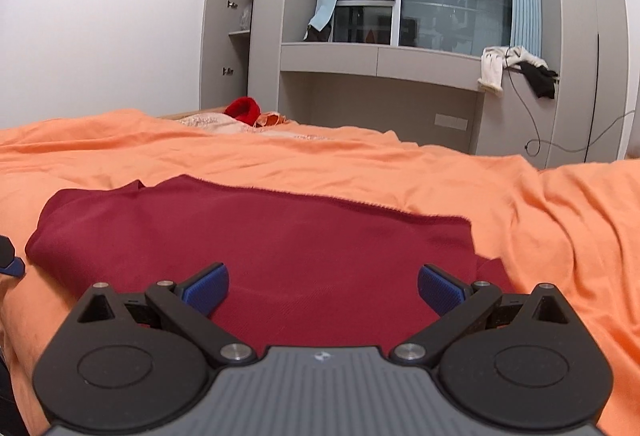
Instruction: Fold small clothes
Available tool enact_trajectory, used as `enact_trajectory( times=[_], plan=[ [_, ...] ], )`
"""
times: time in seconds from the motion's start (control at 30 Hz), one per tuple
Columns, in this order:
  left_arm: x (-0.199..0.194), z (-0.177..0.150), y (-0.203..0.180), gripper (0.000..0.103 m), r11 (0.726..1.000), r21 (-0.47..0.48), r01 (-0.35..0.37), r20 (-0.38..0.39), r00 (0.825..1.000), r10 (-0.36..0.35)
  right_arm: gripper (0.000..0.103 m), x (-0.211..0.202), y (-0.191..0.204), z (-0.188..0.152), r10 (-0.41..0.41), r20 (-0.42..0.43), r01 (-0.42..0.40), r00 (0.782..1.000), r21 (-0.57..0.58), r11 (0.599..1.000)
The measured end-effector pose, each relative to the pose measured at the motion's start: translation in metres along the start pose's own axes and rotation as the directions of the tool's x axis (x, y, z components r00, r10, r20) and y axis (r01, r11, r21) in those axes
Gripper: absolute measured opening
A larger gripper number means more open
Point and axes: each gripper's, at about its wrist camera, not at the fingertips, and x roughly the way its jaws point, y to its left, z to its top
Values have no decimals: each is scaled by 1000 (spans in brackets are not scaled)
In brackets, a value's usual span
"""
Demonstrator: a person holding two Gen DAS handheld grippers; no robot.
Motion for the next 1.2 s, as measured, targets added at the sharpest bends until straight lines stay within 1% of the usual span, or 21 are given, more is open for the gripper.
enact_trajectory(
  times=[0.07, 0.17, 0.27, 0.37, 0.53, 0.6, 0.8, 0.87, 1.03, 1.2],
  plan=[
    [6, 0, 3, 102, 999, -27, 17, -22, 1000, -18, 103, 3, 3, -4, 5, -5, -5, 1000, 10, 1000],
    [15, 2, 8, 102, 997, -77, 22, -39, 999, -25, 103, 6, 8, -9, 12, -2, -12, 1000, 20, 1000],
    [22, 3, 12, 102, 993, -114, 18, -42, 999, -23, 103, 10, 11, -13, 18, -3, -18, 1000, 37, 999],
    [24, 2, 12, 102, 991, -130, 12, -35, 999, -17, 103, 13, 16, -15, 19, -6, -18, 1000, 39, 999],
    [29, 1, 8, 102, 991, -134, -5, -26, 1000, 1, 103, 15, 33, -20, -24, 7, 24, 1000, -12, 1000],
    [30, 0, 7, 102, 991, -131, -10, -24, 1000, 7, 103, 14, 40, -24, -23, 20, 24, 1000, -35, 999],
    [30, -1, 9, 102, 992, -126, -18, -22, 1000, 16, 103, 10, 60, -30, -31, 57, 40, 998, -160, 986],
    [30, 0, 10, 102, 991, -131, -15, -21, 1000, 13, 103, 11, 60, -31, -31, 54, 40, 998, -166, 985],
    [31, -3, 12, 102, 989, -145, -12, -16, 1000, 10, 103, 15, 56, -32, -22, 39, 27, 999, -134, 991],
    [38, -2, 10, 102, 990, -136, -38, -11, 999, 37, 103, 14, 57, -35, -31, 51, 37, 998, -131, 991]
  ],
)
